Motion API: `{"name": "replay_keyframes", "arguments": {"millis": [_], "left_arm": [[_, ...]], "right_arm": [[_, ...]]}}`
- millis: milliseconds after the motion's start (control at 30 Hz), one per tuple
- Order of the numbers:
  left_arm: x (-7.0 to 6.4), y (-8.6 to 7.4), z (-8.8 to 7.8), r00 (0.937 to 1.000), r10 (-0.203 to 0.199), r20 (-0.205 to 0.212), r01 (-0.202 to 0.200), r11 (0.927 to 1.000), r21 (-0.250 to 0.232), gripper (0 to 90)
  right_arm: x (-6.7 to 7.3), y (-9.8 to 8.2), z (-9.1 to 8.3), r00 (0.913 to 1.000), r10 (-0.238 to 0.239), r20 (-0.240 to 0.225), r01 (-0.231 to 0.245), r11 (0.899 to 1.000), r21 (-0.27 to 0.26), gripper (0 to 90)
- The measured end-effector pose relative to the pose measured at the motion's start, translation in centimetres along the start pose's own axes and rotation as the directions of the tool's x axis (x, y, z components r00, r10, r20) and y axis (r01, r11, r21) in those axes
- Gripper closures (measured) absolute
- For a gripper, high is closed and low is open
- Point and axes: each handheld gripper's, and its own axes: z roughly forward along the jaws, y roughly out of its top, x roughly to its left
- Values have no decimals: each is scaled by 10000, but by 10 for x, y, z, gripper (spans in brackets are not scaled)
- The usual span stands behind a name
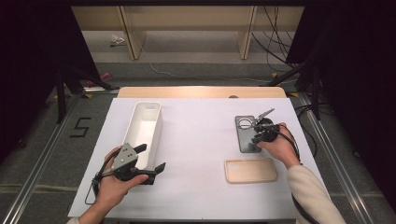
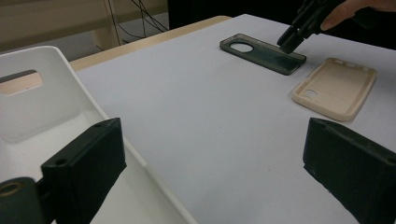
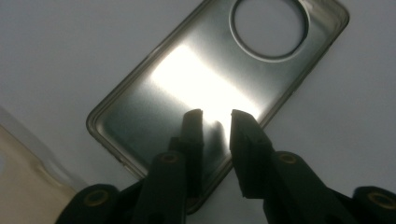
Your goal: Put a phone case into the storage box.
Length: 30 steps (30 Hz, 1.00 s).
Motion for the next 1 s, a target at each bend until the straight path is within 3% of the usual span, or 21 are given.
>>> {"name": "replay_keyframes", "arguments": {"millis": [33, 100, 133, 167, 200, 233, 267, 300, 333, 367, 400, 467, 533, 600, 633, 700, 767, 800, 867, 900, 1000], "left_arm": [[0, 0, 0, 10000, 8, -13, -8, 10000, 12, 53], [-1, 0, 0, 10000, 20, 5, -20, 10000, 28, 54], [-1, 0, 0, 10000, 22, -2, -22, 10000, 36, 53], [-1, 0, 1, 10000, 12, -5, -12, 10000, 31, 53], [-1, 0, 1, 10000, 16, 8, -16, 10000, 48, 54], [-1, 0, 1, 10000, 16, 8, -16, 10000, 48, 54], [-1, 0, 1, 10000, 30, 10, -30, 10000, 52, 54], [-2, 0, 1, 10000, 38, 20, -38, 10000, 47, 54], [-2, 0, 1, 10000, 43, 16, -44, 10000, 42, 54], [-2, 0, 1, 10000, 38, 26, -38, 10000, 35, 54], [-2, 0, 1, 10000, 44, 27, -44, 10000, 40, 54], [-2, 0, 1, 10000, 33, 39, -34, 10000, 42, 54], [-2, 0, 1, 10000, 24, 40, -24, 10000, 35, 54], [-2, 0, 1, 10000, 23, 36, -23, 10000, 30, 54], [-2, 0, 1, 10000, 17, 41, -17, 10000, 26, 54], [-2, 0, 1, 10000, 26, 44, -26, 10000, 32, 54], [-2, 0, 1, 10000, 28, 44, -28, 10000, 34, 54], [-2, 0, 1, 10000, 32, 38, -32, 10000, 32, 54], [-2, 0, 1, 10000, 30, 43, -30, 10000, 30, 54], [-2, 0, 1, 10000, 31, 52, -31, 10000, 32, 54], [-2, 0, 1, 10000, 29, 59, -30, 10000, 38, 54]], "right_arm": [[0, 2, -3, 9983, -581, 111, 582, 9983, -98, 639], [2, 5, -7, 9815, -1913, -6, 1913, 9813, 208, 551], [6, 6, -10, 9587, -2844, -86, 2845, 9579, 376, 491], [6, 6, -10, 9587, -2844, -86, 2845, 9579, 376, 491], [11, 6, -9, 9356, -3515, -334, 3530, 9326, 748, 467], [11, 6, -9, 9356, -3515, -334, 3530, 9326, 748, 467], [16, 6, -8, 9102, -4117, -447, 4141, 9037, 1091, 455], [16, 6, -8, 9102, -4117, -447, 4141, 9037, 1091, 438], [20, 7, -7, 8931, -4467, -532, 4497, 8842, 1263, 434], [22, 8, -7, 8870, -4584, -550, 4615, 8763, 1383, 434], [23, 9, -7, 8730, -4841, -598, 4875, 8612, 1439, 434], [25, 9, -7, 8707, -4883, -582, 4911, 8575, 1530, 435], [28, 12, -4, 8356, -5443, -742, 5481, 8170, 1793, 443], [28, 12, -3, 8301, -5524, -758, 5562, 8108, 1824, 446], [29, 13, 0, 8164, -5711, -859, 5759, 7943, 1936, 447], [30, 14, 2, 8066, -5842, -896, 5888, 7808, 2091, 454], [31, 14, 2, 8055, -5859, -891, 5897, 7774, 2189, 456], [31, 14, 4, 7932, -6016, -938, 6061, 7655, 2159, 468], [32, 16, 5, 7857, -6099, -1034, 6153, 7535, 2316, 484], [33, 16, 6, 7860, -6103, -989, 6147, 7541, 2314, 492], [34, 18, 7, 7696, -6288, -1110, 6350, 7355, 2362, 521]]}}
